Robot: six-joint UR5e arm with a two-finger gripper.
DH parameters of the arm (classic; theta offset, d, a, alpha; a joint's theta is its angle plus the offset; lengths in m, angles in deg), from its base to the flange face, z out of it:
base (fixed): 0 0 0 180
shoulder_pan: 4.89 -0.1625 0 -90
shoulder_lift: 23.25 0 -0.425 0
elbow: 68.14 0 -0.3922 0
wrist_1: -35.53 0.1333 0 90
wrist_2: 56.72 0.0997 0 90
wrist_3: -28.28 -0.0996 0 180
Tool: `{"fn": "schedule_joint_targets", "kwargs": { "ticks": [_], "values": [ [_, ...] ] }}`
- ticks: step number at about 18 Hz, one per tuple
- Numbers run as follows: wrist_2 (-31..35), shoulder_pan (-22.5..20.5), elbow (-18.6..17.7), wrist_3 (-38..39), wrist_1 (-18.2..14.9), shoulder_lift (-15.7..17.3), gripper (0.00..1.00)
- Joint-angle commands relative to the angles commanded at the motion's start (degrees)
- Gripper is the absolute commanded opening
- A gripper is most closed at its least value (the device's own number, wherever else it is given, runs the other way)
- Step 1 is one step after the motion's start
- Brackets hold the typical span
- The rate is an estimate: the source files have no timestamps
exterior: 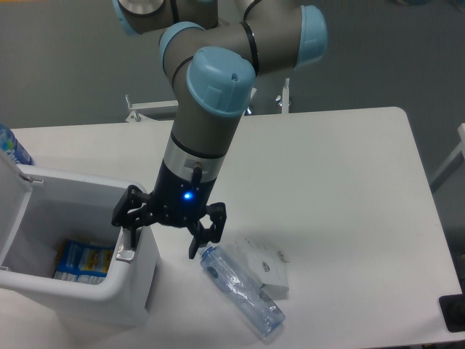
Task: Open the trash can
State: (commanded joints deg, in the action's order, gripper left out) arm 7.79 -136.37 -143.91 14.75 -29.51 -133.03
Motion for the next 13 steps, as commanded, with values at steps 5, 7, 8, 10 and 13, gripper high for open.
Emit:
{"fn": "schedule_joint_targets", "kwargs": {
  "ticks": [5,7,8,10,13],
  "values": [
    [-0.09,-5.44,0.7,-0.35,0.79,0.62,1.0],
    [-0.09,-7.38,0.62,-0.7,1.05,0.62,1.0],
    [0.0,-8.26,0.7,-1.75,1.05,0.36,1.0],
    [0.17,-9.49,0.44,-5.35,1.23,0.0,1.0],
    [2.45,-11.95,-0.26,-12.28,0.53,-0.61,1.0]
  ]
}}
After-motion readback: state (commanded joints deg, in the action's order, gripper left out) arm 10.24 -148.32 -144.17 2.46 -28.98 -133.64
